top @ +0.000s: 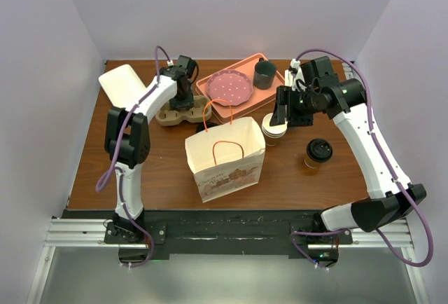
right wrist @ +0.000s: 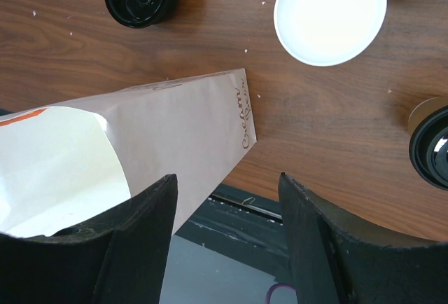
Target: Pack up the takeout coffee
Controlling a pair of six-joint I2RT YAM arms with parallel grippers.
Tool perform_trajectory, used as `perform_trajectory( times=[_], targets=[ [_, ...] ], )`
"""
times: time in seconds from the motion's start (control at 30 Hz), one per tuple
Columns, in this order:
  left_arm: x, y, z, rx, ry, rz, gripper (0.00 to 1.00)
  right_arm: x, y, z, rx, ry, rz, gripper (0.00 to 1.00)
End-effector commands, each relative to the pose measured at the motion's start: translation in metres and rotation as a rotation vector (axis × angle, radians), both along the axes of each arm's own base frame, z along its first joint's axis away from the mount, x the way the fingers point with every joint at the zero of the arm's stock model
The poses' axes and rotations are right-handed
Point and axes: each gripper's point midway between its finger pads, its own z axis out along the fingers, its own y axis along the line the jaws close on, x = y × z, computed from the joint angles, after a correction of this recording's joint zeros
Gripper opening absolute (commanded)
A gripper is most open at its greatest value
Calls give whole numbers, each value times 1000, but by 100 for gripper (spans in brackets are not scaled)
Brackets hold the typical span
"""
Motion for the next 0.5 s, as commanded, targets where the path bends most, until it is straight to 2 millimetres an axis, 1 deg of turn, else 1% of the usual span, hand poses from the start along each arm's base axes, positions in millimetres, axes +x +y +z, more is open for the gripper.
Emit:
perform_trajectory(
  times=[0.0,0.07,0.27,0.47],
  targets=[
    [10,1,17,2,-60,-13,45,-3,5,11,39,-31,12,63],
    [14,2,25,7,-79,-14,40,-3,6,11,39,-30,15,63],
    [19,3,44,15,-105,-11,37,-2,7,10,47,-24,16,63],
    [17,4,52,11,-117,-12,35,-1,8,11,50,-27,21,63]
  ],
)
